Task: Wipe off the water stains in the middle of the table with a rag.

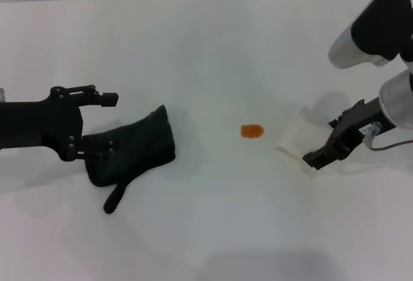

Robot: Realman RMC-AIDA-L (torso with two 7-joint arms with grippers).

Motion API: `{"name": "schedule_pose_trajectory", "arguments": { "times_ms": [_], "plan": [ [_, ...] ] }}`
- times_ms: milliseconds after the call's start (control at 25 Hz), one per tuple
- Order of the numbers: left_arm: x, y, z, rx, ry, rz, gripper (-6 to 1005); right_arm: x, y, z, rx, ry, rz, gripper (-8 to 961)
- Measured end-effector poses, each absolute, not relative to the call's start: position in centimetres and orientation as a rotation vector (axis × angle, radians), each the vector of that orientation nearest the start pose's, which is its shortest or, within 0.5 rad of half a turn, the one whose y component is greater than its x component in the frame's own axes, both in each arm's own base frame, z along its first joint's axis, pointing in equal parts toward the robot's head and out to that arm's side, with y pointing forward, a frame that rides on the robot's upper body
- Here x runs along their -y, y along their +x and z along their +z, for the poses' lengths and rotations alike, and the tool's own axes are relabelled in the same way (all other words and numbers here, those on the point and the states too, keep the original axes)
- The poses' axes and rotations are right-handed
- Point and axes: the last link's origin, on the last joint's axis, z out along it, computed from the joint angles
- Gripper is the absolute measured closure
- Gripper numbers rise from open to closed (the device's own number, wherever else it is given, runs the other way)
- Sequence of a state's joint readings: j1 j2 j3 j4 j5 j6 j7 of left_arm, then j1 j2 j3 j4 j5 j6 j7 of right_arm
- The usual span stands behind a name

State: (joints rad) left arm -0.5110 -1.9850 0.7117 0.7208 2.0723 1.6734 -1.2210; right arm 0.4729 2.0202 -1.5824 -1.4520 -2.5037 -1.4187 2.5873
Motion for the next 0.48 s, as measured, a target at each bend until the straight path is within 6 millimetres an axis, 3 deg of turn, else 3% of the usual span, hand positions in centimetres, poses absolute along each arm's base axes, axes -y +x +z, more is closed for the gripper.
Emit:
{"name": "schedule_pose_trajectory", "arguments": {
  "times_ms": [480],
  "plan": [
    [-32.28, -27.85, 3.86, 0.291, -2.846, -0.5, 178, -33.82, 18.62, -1.19, -0.8, -2.614, -0.444, 148]
  ]
}}
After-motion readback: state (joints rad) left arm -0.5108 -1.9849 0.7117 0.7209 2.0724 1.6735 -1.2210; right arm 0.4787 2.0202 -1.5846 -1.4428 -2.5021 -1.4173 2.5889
